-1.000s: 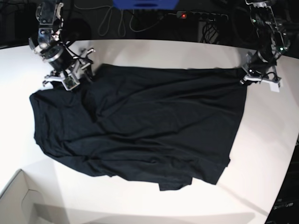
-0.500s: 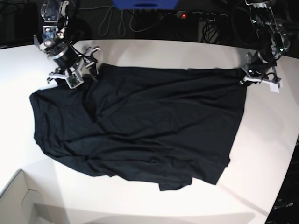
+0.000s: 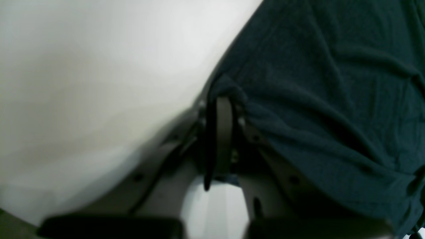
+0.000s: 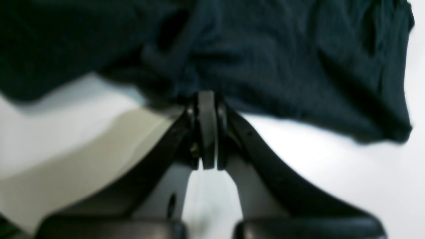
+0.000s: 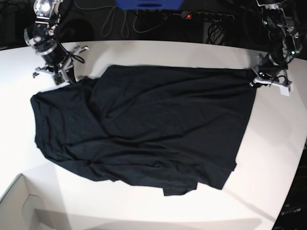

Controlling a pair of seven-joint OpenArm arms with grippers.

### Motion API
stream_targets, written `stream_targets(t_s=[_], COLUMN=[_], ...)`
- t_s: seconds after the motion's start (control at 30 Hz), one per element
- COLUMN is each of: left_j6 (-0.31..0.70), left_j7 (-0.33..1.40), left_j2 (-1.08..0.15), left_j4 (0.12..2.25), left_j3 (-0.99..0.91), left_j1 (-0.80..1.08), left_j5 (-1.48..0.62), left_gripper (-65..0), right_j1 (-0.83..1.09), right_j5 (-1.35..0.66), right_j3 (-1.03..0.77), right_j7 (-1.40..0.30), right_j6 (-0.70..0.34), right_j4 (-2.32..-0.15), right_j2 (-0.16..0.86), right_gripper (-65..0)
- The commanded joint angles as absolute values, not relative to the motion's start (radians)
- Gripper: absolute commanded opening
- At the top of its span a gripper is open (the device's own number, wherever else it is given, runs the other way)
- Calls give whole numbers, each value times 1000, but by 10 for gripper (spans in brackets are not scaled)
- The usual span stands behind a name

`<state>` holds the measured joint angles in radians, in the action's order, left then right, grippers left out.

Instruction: Layout the t-shirt on the table in an organized manner, then fold the t-shirt properly

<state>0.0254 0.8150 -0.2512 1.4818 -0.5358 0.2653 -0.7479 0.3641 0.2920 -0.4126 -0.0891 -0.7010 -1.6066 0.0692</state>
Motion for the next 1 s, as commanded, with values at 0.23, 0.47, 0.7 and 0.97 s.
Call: stream_targets(t_s=[0.23,0.47,0.7,0.97], left_j6=[4,4,4,4], left_j7=[831,831,831,831], left_j2=[-265,-265,-265,-263], left_j4=[1517,1517,1517,1517], left_j3=[-539,-539,-539,-539], left_j1=[268,268,269,268], left_j5=[-733,-733,-733,-733], left_gripper=[-650,-650,-650,-650], right_j1=[433,440,440,429], right_j5=[277,283,285,283], right_j3=[-409,-311,-252,-171], right_j7=[-64,-76,-76,-76], right_j6=[-698,-698,-698,-698], right_j4=[-1687,-1689,-1650,-1653], right_j2=[67,33,30,27], right_gripper=[-650,-650,-626,-471])
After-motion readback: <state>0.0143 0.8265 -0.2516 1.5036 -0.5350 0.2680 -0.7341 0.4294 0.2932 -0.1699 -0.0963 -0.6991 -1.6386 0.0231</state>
